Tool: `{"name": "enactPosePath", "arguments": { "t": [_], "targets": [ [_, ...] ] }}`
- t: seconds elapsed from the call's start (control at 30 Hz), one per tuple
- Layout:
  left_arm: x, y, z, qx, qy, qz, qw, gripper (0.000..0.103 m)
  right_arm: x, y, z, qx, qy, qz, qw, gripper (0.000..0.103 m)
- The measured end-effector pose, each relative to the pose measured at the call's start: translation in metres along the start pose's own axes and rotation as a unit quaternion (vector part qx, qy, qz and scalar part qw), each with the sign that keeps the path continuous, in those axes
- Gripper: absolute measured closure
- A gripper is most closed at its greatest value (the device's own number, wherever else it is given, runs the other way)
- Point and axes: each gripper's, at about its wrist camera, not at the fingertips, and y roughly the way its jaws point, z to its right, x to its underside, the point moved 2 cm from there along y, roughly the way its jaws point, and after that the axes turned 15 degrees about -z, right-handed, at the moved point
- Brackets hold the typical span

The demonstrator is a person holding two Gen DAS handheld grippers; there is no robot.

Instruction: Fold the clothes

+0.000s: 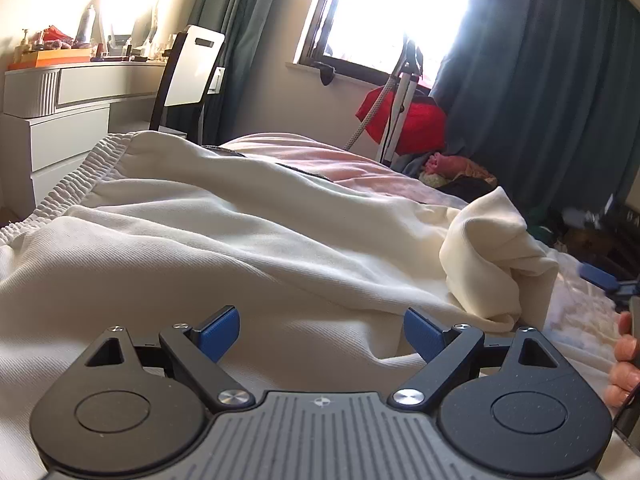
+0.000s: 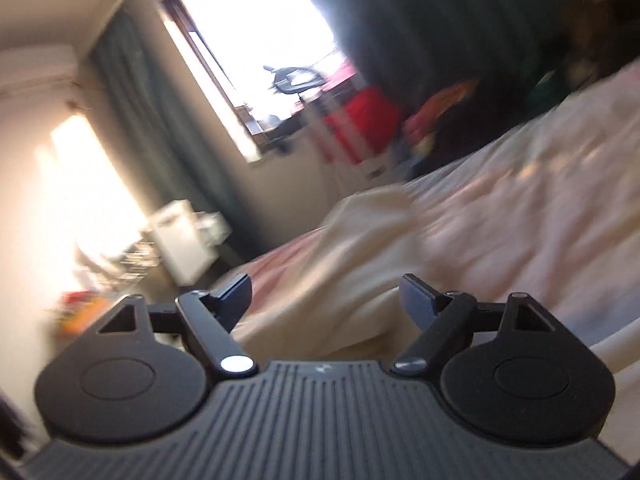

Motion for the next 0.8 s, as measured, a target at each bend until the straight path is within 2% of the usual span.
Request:
{"name": "enactPosePath", "arguments": {
  "t": [0.07, 0.1, 0.17, 0.23, 0.3, 0.33, 0.37, 0.4, 0.43, 0.53, 0.57, 0.63, 0.7, 0.73, 0.77, 0.8],
  "targets": [
    [0.002, 0.002, 0.003, -0.004, 0.007, -0.003, 1.0000, 0.012, 0.001, 0.004, 0.012, 0.069, -0.053, -0.012, 0.996, 0.019],
    [0.003, 0.003, 0.005, -0.008, 0.011, -0.003, 0.9999, 0.012, 0.007, 0.006, 0.017, 0.086, -0.087, -0.028, 0.992, 0.019],
    [0.005, 0.006, 0.009, -0.014, 0.020, -0.004, 0.9997, 0.012, 0.018, 0.027, 0.012, 0.104, -0.155, -0.088, 0.978, 0.022],
    [0.007, 0.008, 0.013, -0.020, 0.033, -0.006, 0.9992, 0.012, 0.032, 0.053, 0.004, 0.153, -0.186, -0.119, 0.963, 0.022],
    [0.009, 0.010, 0.015, -0.025, 0.041, -0.007, 0.9988, 0.012, 0.031, 0.068, 0.012, 0.169, -0.152, -0.130, 0.965, 0.030],
    [0.009, 0.011, 0.016, -0.028, 0.045, -0.007, 0.9986, 0.012, 0.031, 0.075, 0.017, 0.176, -0.135, -0.135, 0.966, 0.030],
    [0.010, 0.012, 0.016, -0.030, 0.046, -0.007, 0.9985, 0.012, 0.028, 0.079, 0.020, 0.173, -0.129, -0.140, 0.966, 0.043],
    [0.010, 0.013, 0.016, -0.031, 0.046, -0.008, 0.9984, 0.012, 0.026, 0.082, 0.024, 0.169, -0.124, -0.146, 0.967, 0.076],
    [0.010, 0.014, 0.017, -0.032, 0.046, -0.009, 0.9984, 0.012, 0.018, 0.084, 0.025, 0.178, -0.124, -0.147, 0.965, 0.081],
    [0.010, 0.014, 0.016, -0.030, 0.043, -0.010, 0.9986, 0.012, -0.012, 0.076, 0.029, 0.214, -0.127, -0.133, 0.959, 0.085],
    [0.010, 0.015, 0.015, -0.029, 0.042, -0.011, 0.9986, 0.012, -0.023, 0.069, 0.029, 0.236, -0.143, -0.119, 0.954, 0.085],
    [0.009, 0.015, 0.014, -0.027, 0.040, -0.012, 0.9988, 0.012, -0.043, 0.051, 0.027, 0.294, -0.194, -0.076, 0.933, 0.086],
    [0.009, 0.015, 0.013, -0.025, 0.037, -0.013, 0.9989, 0.012, -0.055, 0.032, 0.025, 0.349, -0.252, -0.031, 0.902, 0.085],
    [0.009, 0.014, 0.013, -0.024, 0.036, -0.014, 0.9990, 0.012, -0.056, 0.025, 0.024, 0.380, -0.294, -0.007, 0.877, 0.085],
    [0.009, 0.014, 0.012, -0.022, 0.034, -0.013, 0.9991, 0.012, -0.048, 0.022, 0.023, 0.415, -0.346, 0.017, 0.841, 0.085],
    [0.009, 0.013, 0.012, -0.021, 0.032, -0.013, 0.9992, 0.012, -0.040, 0.019, 0.023, 0.448, -0.397, 0.042, 0.800, 0.085]
  ]
}}
